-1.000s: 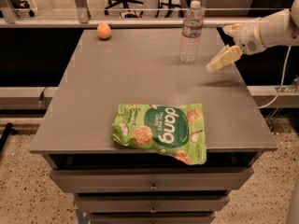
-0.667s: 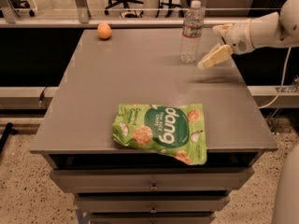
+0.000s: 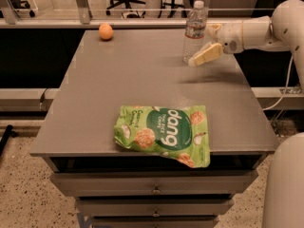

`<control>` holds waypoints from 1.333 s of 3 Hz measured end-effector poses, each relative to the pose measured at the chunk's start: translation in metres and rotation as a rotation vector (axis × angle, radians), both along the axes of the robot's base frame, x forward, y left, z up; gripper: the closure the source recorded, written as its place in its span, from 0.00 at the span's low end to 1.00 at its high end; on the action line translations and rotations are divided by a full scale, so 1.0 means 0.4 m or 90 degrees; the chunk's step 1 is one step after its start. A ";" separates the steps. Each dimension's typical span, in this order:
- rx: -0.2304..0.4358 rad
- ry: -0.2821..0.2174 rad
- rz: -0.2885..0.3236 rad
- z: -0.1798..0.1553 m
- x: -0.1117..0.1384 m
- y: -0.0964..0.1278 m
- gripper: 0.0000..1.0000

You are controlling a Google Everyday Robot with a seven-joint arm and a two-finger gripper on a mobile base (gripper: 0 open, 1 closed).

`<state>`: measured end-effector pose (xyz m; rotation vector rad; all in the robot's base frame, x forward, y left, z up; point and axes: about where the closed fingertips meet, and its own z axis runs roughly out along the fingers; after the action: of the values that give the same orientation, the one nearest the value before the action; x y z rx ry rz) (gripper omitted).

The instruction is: Knock water bottle over

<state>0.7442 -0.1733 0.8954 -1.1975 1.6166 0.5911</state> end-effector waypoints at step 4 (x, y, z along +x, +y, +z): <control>0.135 0.028 0.166 0.046 -0.143 0.212 0.00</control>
Offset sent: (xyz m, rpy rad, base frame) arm -0.0546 0.0689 0.0166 0.2256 0.0453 0.2242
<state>0.6868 -0.0883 0.9139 -1.2505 1.4035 0.9366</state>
